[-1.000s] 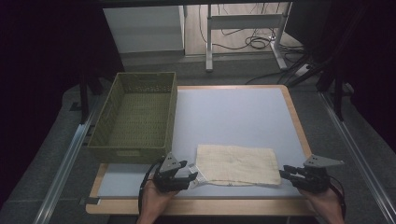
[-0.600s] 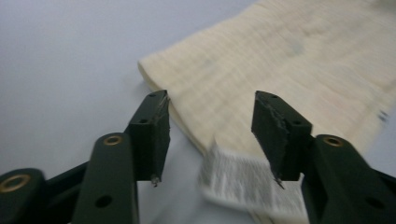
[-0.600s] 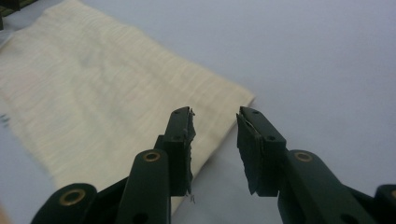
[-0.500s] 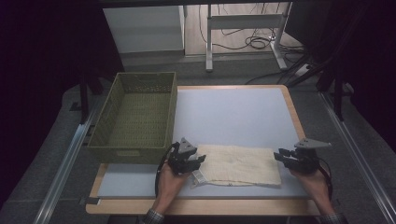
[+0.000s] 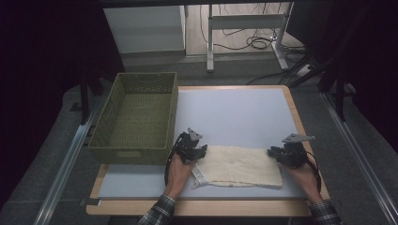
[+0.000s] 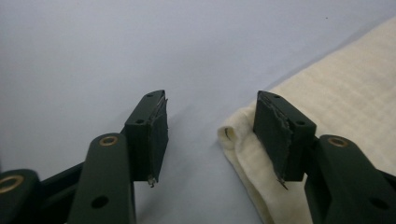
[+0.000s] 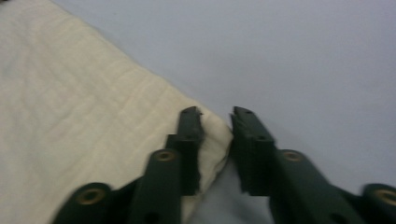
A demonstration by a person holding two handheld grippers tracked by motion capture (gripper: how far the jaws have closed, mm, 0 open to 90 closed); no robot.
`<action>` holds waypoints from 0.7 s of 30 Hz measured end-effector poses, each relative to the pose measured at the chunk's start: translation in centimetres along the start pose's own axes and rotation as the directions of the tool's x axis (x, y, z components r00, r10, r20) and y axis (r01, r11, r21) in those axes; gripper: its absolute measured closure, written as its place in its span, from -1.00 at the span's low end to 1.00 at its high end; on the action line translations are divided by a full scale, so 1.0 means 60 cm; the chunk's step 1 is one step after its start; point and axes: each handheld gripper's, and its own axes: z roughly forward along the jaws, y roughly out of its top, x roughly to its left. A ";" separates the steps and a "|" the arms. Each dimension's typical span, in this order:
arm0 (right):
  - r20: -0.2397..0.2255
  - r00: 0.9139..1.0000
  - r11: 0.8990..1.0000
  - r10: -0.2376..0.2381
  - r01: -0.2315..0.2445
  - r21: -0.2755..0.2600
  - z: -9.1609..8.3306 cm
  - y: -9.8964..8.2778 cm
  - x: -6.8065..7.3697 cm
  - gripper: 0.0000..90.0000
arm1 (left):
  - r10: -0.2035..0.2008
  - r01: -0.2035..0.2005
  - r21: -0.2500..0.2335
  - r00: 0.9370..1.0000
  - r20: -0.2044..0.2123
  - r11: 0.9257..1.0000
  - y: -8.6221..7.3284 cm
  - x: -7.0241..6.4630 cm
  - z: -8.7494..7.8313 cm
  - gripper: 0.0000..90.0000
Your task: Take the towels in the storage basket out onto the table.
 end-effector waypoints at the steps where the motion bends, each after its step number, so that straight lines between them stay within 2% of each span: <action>1: -0.003 1.000 1.000 -0.002 0.002 0.001 0.000 0.000 0.001 0.87 | -0.011 0.011 -0.003 1.000 0.027 1.000 -0.001 0.001 0.000 0.28; 3: 0.014 0.999 0.999 -0.029 0.029 0.017 0.000 0.005 0.005 0.90 | -0.015 0.016 -0.002 0.997 0.081 1.000 -0.003 0.001 -0.002 0.58; 4: 0.026 0.999 0.999 -0.038 0.038 0.027 -0.001 0.008 0.006 0.91 | -0.016 0.016 0.001 0.995 0.095 1.000 -0.003 0.001 -0.003 0.72; 6: 0.043 0.998 0.999 -0.043 0.042 0.021 -0.004 0.016 -0.001 0.91 | 0.004 -0.004 0.004 0.994 0.109 1.000 -0.003 0.001 -0.006 0.85; 8: 0.052 0.998 0.999 -0.034 0.034 0.009 -0.007 0.024 -0.009 0.91 | -0.003 0.005 -0.011 0.991 0.134 1.000 -0.002 0.000 -0.009 0.88; 10: 0.071 0.997 0.999 -0.045 0.045 0.003 -0.008 0.036 -0.020 0.90 | -0.005 0.009 -0.025 0.987 0.159 1.000 0.000 -0.004 -0.012 0.89; 15: 0.115 0.992 0.999 -0.047 0.048 -0.004 -0.001 0.061 -0.050 0.90 | 0.018 -0.006 -0.058 0.978 0.206 0.998 0.016 -0.023 -0.019 0.90; 17: 0.130 0.991 0.999 -0.036 0.037 -0.008 0.006 0.073 -0.067 0.90 | 0.023 -0.012 -0.056 0.979 0.204 0.998 0.024 -0.030 -0.018 0.90; 19: 0.131 0.991 1.000 -0.012 0.013 -0.008 0.016 0.082 -0.080 0.90 | 0.028 -0.021 -0.042 0.986 0.162 0.999 0.029 -0.031 -0.009 0.89; 20: 0.127 0.992 1.000 -0.001 0.001 -0.002 0.023 0.084 -0.085 0.89 | 0.030 -0.025 -0.036 0.989 0.146 0.999 0.031 -0.028 -0.004 0.84; 21: 0.120 0.993 1.000 0.005 -0.005 0.005 0.029 0.084 -0.088 0.88 | 0.034 -0.031 -0.030 0.992 0.125 0.999 0.032 -0.025 0.000 0.67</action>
